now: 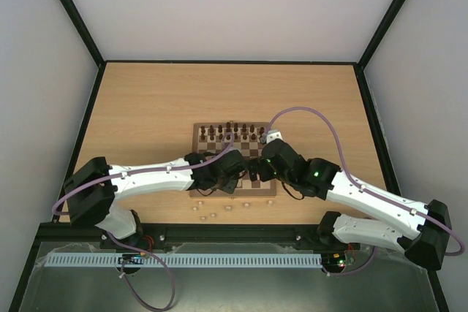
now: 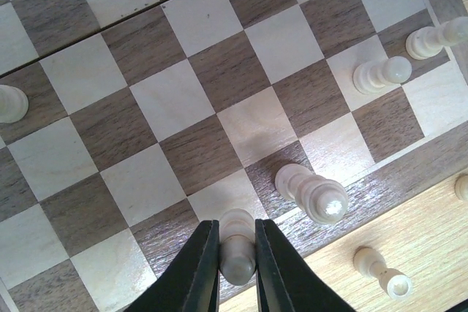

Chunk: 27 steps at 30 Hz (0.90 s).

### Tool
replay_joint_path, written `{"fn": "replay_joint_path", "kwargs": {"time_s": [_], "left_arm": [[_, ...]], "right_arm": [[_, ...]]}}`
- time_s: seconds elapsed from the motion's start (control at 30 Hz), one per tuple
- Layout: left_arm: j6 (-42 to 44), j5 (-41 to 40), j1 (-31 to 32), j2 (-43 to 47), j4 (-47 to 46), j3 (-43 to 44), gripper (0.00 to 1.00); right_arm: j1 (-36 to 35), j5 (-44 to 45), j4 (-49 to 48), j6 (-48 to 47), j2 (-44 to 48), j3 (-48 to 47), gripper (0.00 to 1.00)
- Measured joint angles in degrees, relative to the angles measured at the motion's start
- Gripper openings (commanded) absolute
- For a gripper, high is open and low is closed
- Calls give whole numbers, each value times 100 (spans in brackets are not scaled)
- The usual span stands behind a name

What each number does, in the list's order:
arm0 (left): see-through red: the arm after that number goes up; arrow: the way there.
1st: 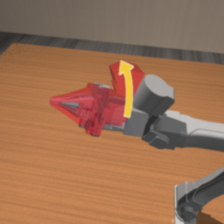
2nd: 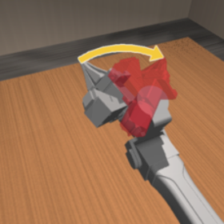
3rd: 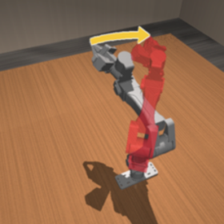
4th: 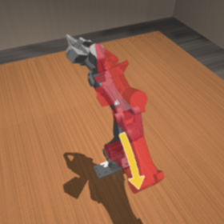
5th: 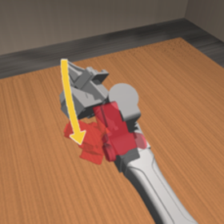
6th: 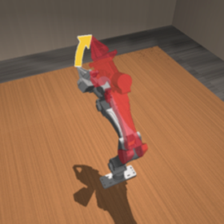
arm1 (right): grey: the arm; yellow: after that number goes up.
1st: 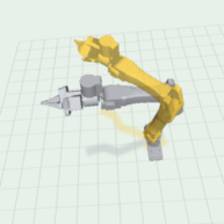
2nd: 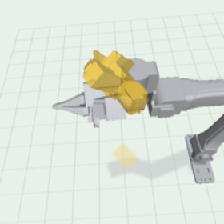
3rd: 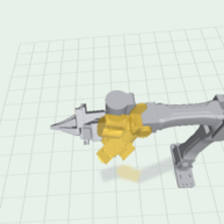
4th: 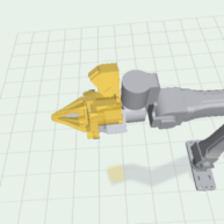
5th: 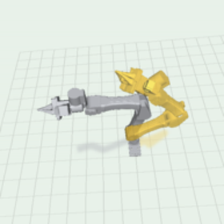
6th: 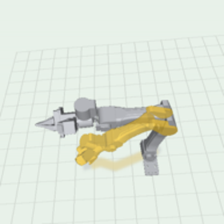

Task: Set up the chess pieces on the board
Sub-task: Place the chess piece on the chessboard.

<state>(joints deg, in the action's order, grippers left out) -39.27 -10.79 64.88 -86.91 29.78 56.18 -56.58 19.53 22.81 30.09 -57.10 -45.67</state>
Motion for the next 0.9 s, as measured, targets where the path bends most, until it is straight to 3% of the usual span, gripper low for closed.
{"fn": "replay_joint_path", "kwargs": {"time_s": [0.37,0.9], "left_arm": [[-125,-114,87,-238,13,0,18],[-225,-133,109,-361,-31,0,39]], "right_arm": [[0,11,0,0,0,2,99],[33,13,2,0,0,46,99]]}}
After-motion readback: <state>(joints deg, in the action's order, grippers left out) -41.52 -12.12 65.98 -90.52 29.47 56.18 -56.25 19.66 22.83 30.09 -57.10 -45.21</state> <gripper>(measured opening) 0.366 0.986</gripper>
